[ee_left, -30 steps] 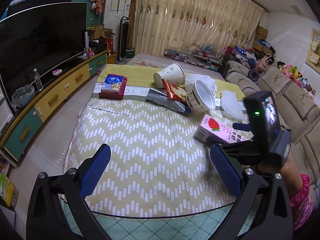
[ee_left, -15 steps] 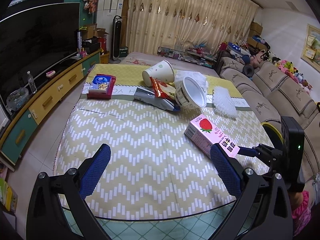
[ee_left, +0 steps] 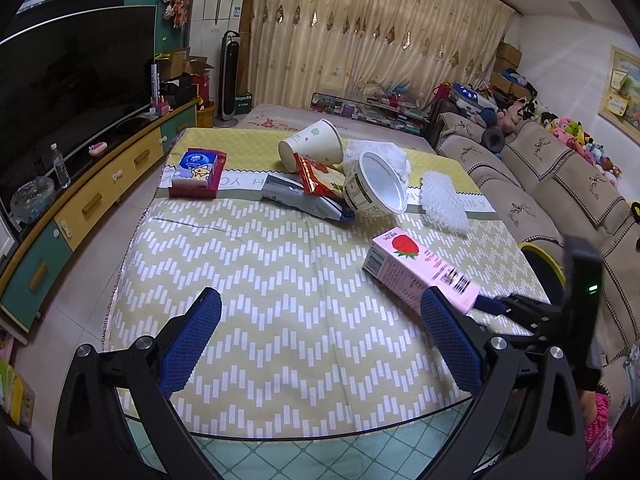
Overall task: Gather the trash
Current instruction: 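Reach to the pink strawberry-milk carton and grasp it with the right gripper, then carry the carton over the bin and open the right gripper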
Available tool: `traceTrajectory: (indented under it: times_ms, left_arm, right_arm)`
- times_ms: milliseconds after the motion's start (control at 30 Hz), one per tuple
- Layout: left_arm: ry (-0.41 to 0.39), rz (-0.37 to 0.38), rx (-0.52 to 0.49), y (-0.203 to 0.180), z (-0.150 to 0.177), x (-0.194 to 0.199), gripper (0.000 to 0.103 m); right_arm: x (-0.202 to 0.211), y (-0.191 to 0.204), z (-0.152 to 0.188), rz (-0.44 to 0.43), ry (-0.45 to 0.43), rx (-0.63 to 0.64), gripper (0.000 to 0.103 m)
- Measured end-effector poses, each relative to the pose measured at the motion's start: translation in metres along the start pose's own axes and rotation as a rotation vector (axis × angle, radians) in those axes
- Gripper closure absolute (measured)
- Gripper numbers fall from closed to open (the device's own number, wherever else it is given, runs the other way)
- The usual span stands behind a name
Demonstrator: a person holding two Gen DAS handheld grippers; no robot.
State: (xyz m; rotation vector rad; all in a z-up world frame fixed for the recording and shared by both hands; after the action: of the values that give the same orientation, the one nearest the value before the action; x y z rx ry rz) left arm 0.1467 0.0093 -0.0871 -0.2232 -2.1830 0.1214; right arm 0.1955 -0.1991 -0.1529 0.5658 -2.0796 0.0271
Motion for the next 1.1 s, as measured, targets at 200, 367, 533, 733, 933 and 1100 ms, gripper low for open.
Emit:
traceTrajectory:
  times_ms: [200, 367, 533, 733, 933, 1100]
  left_arm:
    - [0.003, 0.000, -0.008, -0.003, -0.002, -0.002, 0.005]
    - [0.004, 0.003, -0.024, -0.010, -0.004, -0.001, 0.005]
    - [0.005, 0.007, -0.043, -0.020, -0.005, -0.001, 0.005]
    - [0.011, 0.008, -0.067, -0.031, -0.007, -0.003, 0.005]
    - [0.019, 0.011, -0.091, -0.043, -0.010, -0.007, 0.005]
    - [0.032, 0.016, -0.111, -0.054, -0.014, -0.015, 0.005]
  right_arm:
    - [0.035, -0.004, 0.002, 0.019, -0.044, 0.016, 0.053]
    - [0.062, -0.011, 0.006, 0.028, -0.067, 0.005, 0.053]
    - [0.087, -0.019, 0.013, 0.055, -0.095, 0.000, 0.053]
    - [0.100, -0.032, 0.021, 0.070, -0.107, -0.024, 0.053]
    - [0.120, -0.060, 0.026, 0.123, -0.154, -0.080, 0.053]
    - [0.140, -0.109, 0.033, 0.230, -0.197, -0.189, 0.053]
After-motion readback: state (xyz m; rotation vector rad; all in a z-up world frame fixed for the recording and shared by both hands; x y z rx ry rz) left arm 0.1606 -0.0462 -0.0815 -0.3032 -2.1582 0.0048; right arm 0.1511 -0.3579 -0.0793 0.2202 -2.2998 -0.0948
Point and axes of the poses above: each gripper's, at about its wrist camera, not at the fingertips, and x roughly against the way its jaws point, y to its left, z to its underside, the point moved 2 cm from there along -x, roughly the way its jaws point, and after that the axes turned 11 degrees about y, right-handed, at the moved point
